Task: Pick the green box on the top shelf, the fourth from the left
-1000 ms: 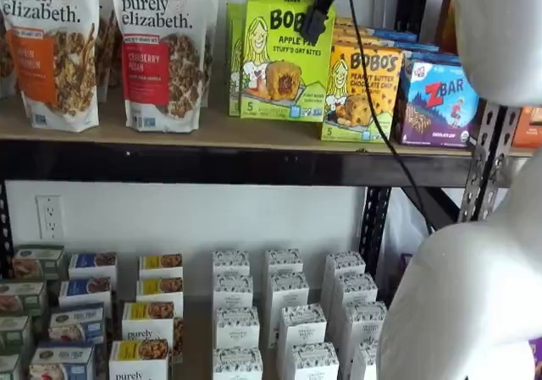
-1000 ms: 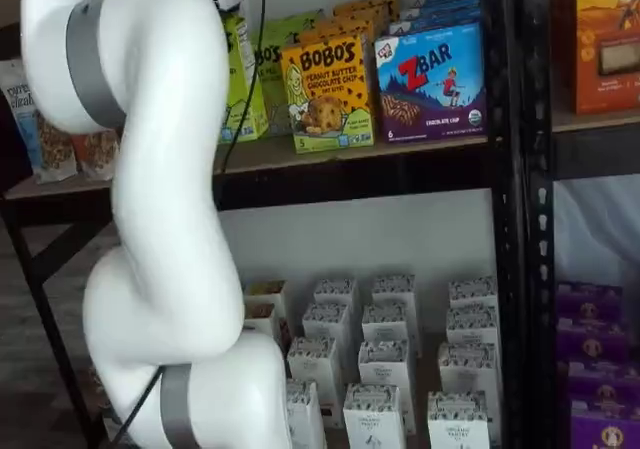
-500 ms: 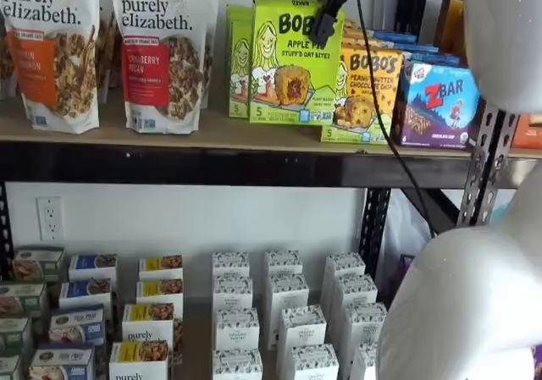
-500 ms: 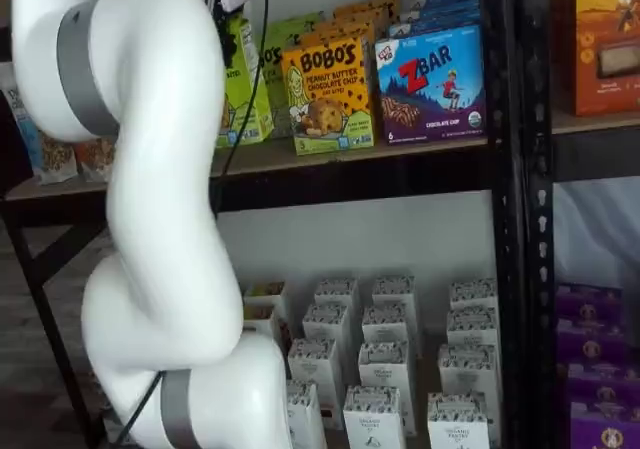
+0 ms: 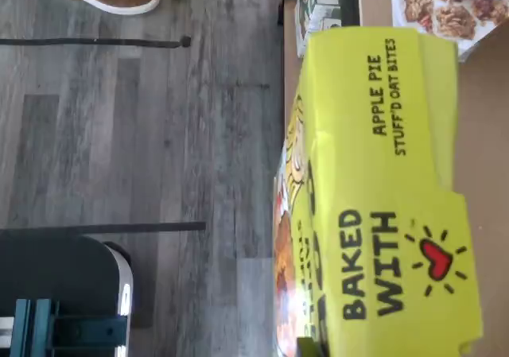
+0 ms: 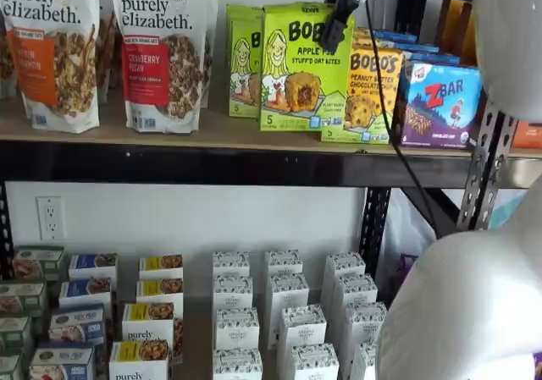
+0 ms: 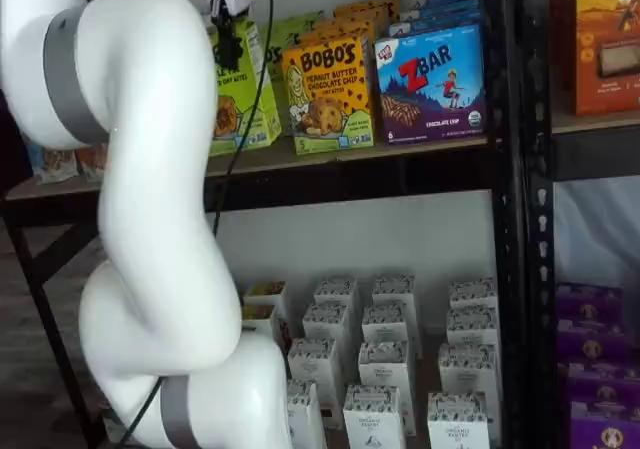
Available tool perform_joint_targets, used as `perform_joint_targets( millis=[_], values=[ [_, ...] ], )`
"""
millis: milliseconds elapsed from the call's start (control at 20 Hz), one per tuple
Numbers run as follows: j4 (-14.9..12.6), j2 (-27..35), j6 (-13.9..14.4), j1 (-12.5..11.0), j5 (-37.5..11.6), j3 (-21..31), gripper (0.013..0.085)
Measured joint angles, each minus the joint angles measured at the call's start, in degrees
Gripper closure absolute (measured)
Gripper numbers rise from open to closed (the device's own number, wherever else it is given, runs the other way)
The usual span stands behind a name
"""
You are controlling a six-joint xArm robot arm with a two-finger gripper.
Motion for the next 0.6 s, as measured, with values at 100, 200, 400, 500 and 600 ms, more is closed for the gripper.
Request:
perform_joint_targets(
  millis=[100, 200, 400, 500, 600],
  values=[
    [-0.1, -0.4, -0.3, -0.3, 0.0, 0.5, 0.0730],
    [-0.1, -1.1, -0.9, -0.9, 0.1, 1.3, 0.0730],
    [-0.3, -2.3, -2.0, -1.8, 0.1, 2.7, 0.0730],
    [-0.4, -2.8, -2.5, -2.3, 0.1, 3.3, 0.0730],
    [-0.3, -3.3, -2.9, -2.7, 0.1, 3.9, 0.0730]
  ],
)
